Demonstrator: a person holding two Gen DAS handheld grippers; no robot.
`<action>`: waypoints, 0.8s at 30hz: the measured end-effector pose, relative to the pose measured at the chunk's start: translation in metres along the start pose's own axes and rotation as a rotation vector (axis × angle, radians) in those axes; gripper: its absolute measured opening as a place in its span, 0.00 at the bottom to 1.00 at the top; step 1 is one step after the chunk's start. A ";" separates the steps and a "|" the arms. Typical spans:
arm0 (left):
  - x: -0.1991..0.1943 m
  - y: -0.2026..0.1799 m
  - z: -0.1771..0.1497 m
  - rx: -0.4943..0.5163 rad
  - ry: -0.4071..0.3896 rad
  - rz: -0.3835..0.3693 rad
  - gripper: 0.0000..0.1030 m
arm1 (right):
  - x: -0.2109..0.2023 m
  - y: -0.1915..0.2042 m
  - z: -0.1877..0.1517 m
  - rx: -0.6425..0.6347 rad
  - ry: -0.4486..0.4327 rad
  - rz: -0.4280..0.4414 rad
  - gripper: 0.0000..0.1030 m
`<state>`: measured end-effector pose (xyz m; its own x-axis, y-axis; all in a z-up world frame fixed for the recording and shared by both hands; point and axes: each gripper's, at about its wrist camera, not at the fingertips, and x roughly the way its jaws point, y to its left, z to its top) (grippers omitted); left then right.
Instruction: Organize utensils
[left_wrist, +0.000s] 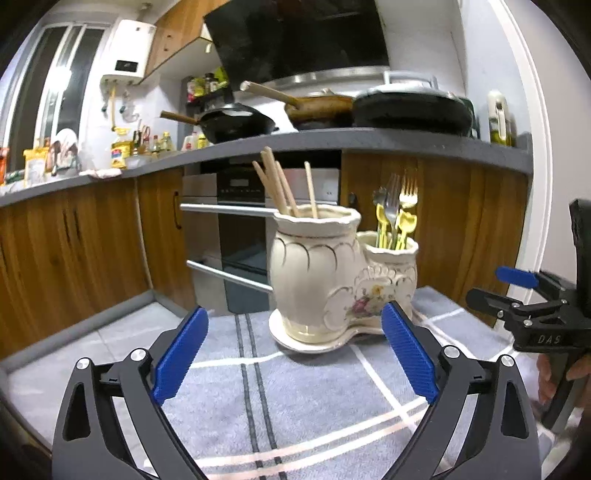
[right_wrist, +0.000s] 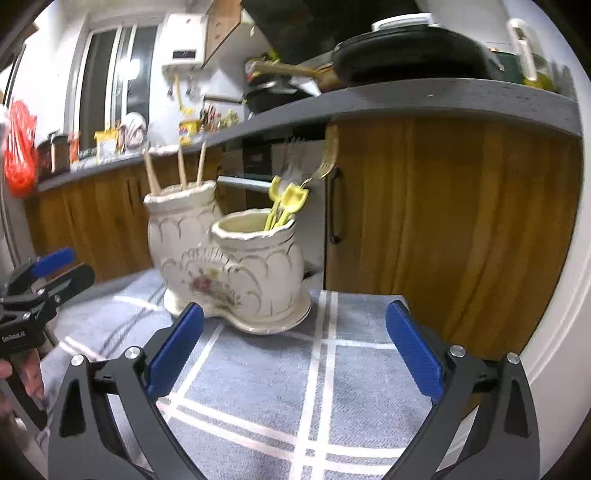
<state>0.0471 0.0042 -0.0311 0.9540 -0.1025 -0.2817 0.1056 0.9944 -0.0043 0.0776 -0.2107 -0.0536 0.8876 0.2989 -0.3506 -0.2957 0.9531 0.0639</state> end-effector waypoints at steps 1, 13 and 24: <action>0.000 0.001 0.000 -0.003 -0.001 0.001 0.92 | 0.000 -0.001 0.000 0.004 -0.005 -0.002 0.95; 0.001 -0.005 -0.001 0.018 0.006 0.015 0.93 | -0.009 0.017 -0.004 -0.082 -0.043 0.010 0.95; 0.001 -0.006 -0.001 0.018 0.007 0.015 0.93 | -0.014 0.012 -0.006 -0.054 -0.063 0.005 0.95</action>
<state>0.0475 -0.0015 -0.0322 0.9537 -0.0873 -0.2879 0.0964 0.9952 0.0176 0.0598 -0.2038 -0.0540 0.9061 0.3072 -0.2910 -0.3169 0.9483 0.0142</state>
